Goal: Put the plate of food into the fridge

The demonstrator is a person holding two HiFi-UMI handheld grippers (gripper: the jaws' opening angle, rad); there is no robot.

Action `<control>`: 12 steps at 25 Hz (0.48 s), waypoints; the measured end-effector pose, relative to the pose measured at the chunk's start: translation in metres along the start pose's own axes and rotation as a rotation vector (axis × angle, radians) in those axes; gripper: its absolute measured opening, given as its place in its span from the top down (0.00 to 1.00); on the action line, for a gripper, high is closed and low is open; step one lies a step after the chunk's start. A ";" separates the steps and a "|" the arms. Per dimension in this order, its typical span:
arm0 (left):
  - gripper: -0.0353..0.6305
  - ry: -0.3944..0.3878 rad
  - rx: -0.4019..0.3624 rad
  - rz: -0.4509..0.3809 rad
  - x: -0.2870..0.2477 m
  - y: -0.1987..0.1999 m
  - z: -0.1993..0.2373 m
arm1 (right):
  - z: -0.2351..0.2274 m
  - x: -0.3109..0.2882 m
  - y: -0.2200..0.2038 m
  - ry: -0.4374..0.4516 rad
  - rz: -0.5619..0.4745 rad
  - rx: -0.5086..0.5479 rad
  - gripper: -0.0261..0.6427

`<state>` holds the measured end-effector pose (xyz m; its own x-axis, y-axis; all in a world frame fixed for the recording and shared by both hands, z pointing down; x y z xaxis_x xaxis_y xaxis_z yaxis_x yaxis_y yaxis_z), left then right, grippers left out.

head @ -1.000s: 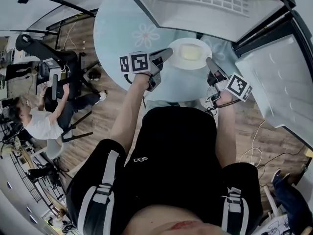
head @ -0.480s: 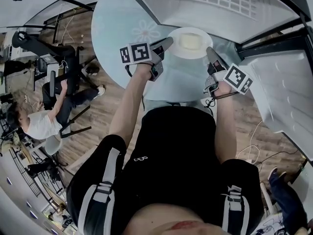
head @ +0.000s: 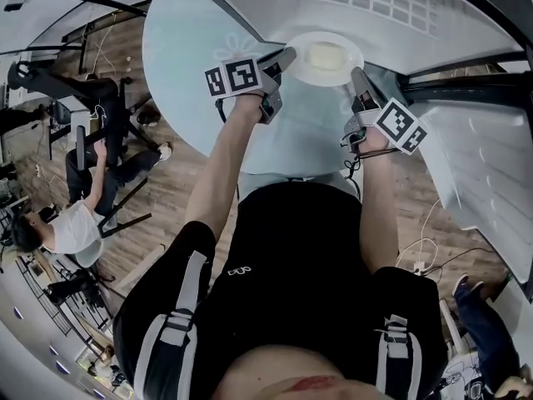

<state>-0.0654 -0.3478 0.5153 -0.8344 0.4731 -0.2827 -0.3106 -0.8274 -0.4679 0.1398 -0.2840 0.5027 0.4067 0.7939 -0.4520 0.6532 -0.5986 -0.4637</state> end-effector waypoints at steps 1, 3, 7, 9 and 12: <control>0.85 0.002 0.005 -0.010 -0.004 0.003 0.002 | 0.000 -0.004 0.003 -0.006 -0.008 -0.003 0.92; 0.85 0.004 0.011 -0.026 -0.010 0.008 0.006 | -0.002 -0.010 0.008 -0.014 -0.024 -0.009 0.92; 0.85 0.016 0.014 -0.046 -0.020 0.011 0.014 | -0.006 -0.020 0.014 -0.037 -0.051 -0.015 0.92; 0.85 0.026 0.009 -0.050 -0.028 0.009 0.014 | -0.012 -0.020 0.018 -0.049 -0.067 -0.017 0.92; 0.85 0.030 0.005 -0.056 -0.037 0.010 0.016 | -0.017 -0.024 0.024 -0.064 -0.090 -0.013 0.92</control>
<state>-0.0454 -0.3786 0.5342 -0.8013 0.5279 -0.2814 -0.3589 -0.8005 -0.4800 0.1565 -0.3159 0.5157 0.3046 0.8357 -0.4570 0.6937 -0.5234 -0.4948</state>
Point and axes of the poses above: the fingertips, and each gripper's own axes: x backward along the fingers, z to its left, y out of its top, the point moved 5 cm from there along x, backward along the fingers, and after that the axes turned 9 degrees about -y, right-handed, at the moved point
